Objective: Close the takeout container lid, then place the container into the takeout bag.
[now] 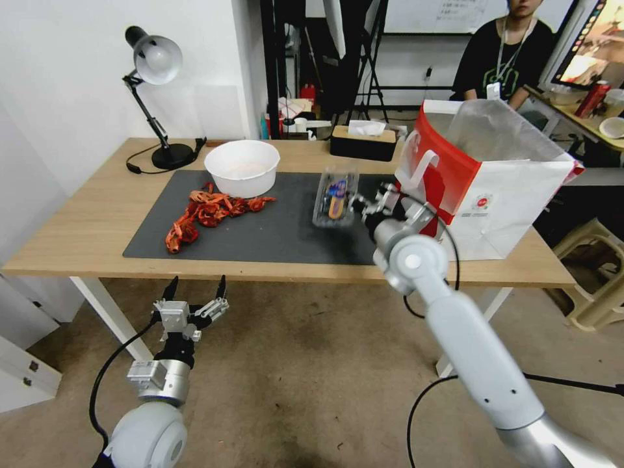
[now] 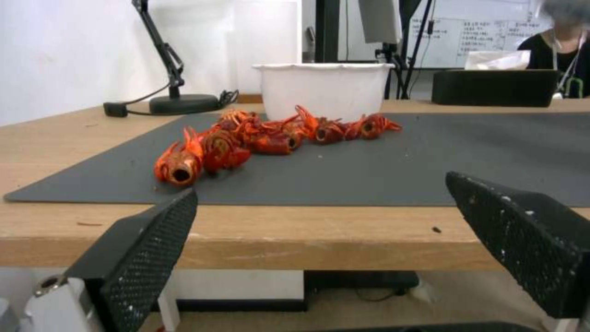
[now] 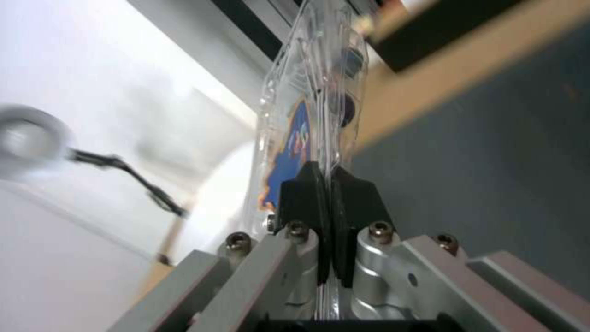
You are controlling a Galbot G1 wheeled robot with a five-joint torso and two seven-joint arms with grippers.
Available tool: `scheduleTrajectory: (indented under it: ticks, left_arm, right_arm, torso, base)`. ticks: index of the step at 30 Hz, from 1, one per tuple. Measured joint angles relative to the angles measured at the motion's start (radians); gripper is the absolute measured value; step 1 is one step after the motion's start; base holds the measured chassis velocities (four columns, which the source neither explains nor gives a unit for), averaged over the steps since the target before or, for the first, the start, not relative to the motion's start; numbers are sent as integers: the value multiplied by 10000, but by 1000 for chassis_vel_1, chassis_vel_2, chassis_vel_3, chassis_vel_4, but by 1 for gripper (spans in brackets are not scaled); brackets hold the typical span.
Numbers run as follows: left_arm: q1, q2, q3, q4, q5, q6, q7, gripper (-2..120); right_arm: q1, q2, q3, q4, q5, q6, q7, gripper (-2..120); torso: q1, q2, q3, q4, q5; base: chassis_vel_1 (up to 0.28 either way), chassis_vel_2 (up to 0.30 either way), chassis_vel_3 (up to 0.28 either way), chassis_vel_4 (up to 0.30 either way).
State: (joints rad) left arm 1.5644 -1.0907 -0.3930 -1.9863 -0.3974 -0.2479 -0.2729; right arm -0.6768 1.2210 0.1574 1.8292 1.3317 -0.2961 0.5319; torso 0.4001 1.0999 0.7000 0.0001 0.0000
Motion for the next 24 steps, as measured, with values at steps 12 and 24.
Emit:
scheduleTrajectory:
  ticks: [12, 24]
  left_arm:
    - [-132, -49, -4, 15, 25, 7, -7, 100]
    - [-316, -60, 233, -5, 103, 84, 4, 100]
  right_arm:
    - [1333, -900, 2031, 1209, 794, -678, 673, 0]
    - [1732, -2122, 3946, -47, 415, -956, 864, 0]
  torso:
    - [0, 0, 0, 0, 1]
    - [-1, 1, 0, -1, -3]
  base:
    - [0, 0, 0, 0]
    - [0, 0, 0, 0]
